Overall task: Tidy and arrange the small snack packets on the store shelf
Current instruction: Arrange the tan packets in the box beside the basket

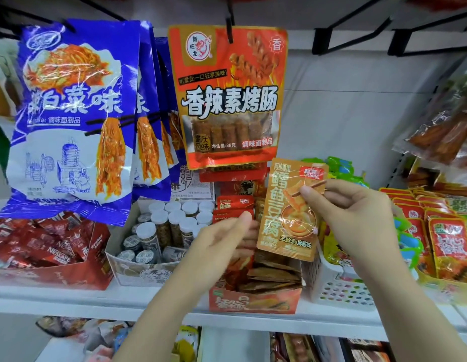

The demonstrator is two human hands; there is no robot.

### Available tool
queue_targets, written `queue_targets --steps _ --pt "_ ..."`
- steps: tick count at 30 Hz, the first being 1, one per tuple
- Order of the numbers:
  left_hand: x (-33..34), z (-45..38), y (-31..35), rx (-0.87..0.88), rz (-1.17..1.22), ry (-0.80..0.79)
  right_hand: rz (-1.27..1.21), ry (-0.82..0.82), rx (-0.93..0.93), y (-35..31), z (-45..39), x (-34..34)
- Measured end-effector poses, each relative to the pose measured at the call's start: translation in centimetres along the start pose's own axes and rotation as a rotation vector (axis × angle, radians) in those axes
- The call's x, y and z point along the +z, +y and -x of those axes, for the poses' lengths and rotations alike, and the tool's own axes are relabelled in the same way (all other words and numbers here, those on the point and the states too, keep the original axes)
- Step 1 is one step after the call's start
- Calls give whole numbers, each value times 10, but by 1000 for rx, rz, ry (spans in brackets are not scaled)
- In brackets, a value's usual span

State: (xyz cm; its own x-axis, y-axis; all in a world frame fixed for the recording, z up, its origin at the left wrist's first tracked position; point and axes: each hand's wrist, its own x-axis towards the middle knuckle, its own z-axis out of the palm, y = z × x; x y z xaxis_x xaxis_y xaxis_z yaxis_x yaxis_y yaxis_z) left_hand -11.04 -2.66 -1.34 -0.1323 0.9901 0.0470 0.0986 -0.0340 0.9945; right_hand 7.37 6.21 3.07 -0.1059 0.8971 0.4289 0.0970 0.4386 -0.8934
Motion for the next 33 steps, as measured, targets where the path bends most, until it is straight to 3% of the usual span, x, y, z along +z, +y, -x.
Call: queue_targets --steps 2,14,19,23,25,29,33 --pt "0 0 5 25 97 15 -70 -40 30 -2 1 3" --pt "3 6 13 91 143 83 -339 -165 280 -3 2 5" --pt "20 7 20 -176 567 -142 -703 -341 344 -8 5 10" --pt "33 9 20 -262 865 -293 -569 -375 319 -6 9 19" --pt "30 6 19 -274 951 -195 -516 -316 320 -3 4 17" --pt "24 -1 15 -165 614 161 -610 -340 387 -4 0 8" --pt "22 1 16 -77 433 261 -497 -319 307 -2 4 8"
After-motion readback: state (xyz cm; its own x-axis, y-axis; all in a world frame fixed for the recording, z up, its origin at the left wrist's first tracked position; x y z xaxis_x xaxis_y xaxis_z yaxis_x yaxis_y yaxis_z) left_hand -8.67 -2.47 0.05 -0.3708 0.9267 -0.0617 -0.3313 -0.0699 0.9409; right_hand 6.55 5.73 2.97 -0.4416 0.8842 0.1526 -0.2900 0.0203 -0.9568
